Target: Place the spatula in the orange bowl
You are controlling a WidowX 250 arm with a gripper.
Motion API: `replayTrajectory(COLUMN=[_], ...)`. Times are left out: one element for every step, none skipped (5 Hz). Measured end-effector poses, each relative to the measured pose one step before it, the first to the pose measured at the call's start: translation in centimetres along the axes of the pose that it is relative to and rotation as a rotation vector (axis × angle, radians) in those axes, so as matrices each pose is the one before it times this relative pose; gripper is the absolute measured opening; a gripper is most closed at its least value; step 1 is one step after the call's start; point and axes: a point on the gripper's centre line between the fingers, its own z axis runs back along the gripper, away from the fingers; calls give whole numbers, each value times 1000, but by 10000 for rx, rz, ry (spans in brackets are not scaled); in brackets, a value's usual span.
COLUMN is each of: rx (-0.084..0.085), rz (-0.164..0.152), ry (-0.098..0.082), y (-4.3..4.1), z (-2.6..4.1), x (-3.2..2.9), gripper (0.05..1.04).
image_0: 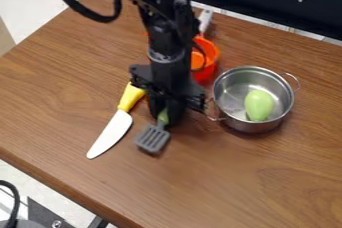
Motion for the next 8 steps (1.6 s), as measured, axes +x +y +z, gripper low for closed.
replayTrajectory(rx=[-354, -725, -374, -10, -26, 78, 89, 23], rz=[648, 617, 501, -432, 377, 409, 76, 140], ry=[333, 275, 54, -304, -227, 122, -314, -1090], y=[1143, 664, 618, 891, -106, -937, -1140, -706], z=[1243, 2649, 2386, 1113, 784, -473, -1267, -725], x=[864, 705, 480, 1007, 2036, 1820, 1437, 1880], gripper=[290, 290, 290, 290, 290, 290, 290, 290])
